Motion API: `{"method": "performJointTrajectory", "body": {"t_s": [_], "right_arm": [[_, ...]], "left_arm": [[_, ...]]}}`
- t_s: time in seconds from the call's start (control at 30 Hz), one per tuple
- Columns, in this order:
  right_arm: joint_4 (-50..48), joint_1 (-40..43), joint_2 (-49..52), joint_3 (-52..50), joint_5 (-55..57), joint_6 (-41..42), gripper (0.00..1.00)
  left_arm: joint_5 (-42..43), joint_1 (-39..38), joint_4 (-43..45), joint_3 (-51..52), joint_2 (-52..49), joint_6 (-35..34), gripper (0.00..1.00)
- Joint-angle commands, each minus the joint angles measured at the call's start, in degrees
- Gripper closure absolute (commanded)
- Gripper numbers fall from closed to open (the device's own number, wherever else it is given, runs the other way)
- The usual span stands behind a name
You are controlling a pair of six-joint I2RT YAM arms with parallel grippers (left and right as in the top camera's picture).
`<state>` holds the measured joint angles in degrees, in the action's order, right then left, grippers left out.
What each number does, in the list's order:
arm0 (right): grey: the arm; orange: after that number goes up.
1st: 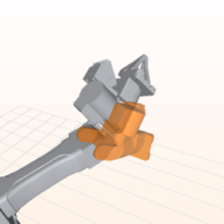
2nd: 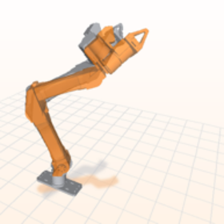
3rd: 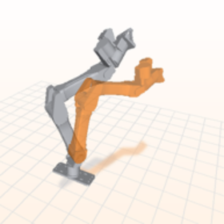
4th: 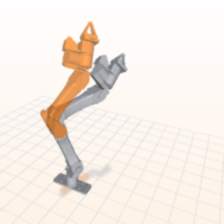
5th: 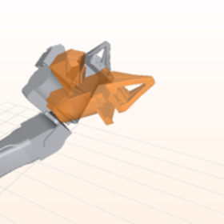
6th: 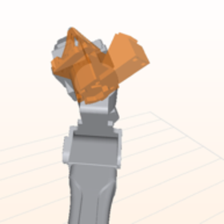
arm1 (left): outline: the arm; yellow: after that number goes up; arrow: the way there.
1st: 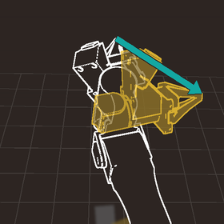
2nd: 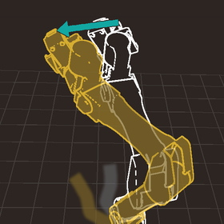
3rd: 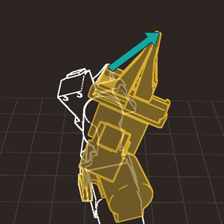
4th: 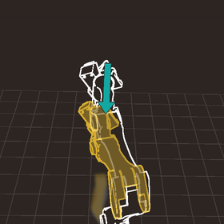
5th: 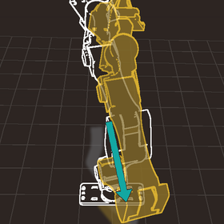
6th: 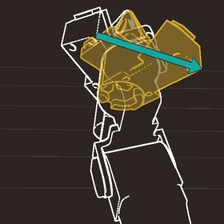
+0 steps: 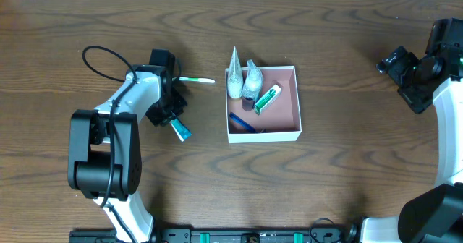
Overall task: Pack container
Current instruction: 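Carry the toothpaste tube right and lower it into the box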
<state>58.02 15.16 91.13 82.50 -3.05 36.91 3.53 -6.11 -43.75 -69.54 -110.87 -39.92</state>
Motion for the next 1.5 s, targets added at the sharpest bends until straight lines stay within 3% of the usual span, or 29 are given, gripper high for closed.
{"method": "performJointTrajectory", "body": {"t_s": [0.0, 0.47, 0.77, 0.93, 1.23, 1.47], "right_arm": [[0.04, 0.22, 0.33, 0.59, -0.20, 0.76, 0.01], [0.04, 0.22, 0.33, 0.59, -0.20, 0.76, 0.01], [0.04, 0.22, 0.33, 0.59, -0.20, 0.76, 0.01], [0.04, 0.22, 0.33, 0.59, -0.20, 0.76, 0.01], [0.04, 0.22, 0.33, 0.59, -0.20, 0.76, 0.01], [0.04, 0.22, 0.33, 0.59, -0.20, 0.76, 0.01]], "left_arm": [[0.39, 0.04, -1.25, -2.47, 3.26, 3.37, 0.79], [10.54, -2.84, -0.24, -2.82, 24.68, 20.04, 0.79], [10.36, -16.20, 3.32, -2.82, 33.18, 29.77, 0.79], [2.80, -25.90, 5.55, -2.82, 33.38, 30.53, 0.79], [-17.99, -41.44, 9.01, -2.82, 33.29, 32.92, 0.78], [-24.65, -44.50, 13.75, -2.82, 29.94, 35.26, 0.78]]}}
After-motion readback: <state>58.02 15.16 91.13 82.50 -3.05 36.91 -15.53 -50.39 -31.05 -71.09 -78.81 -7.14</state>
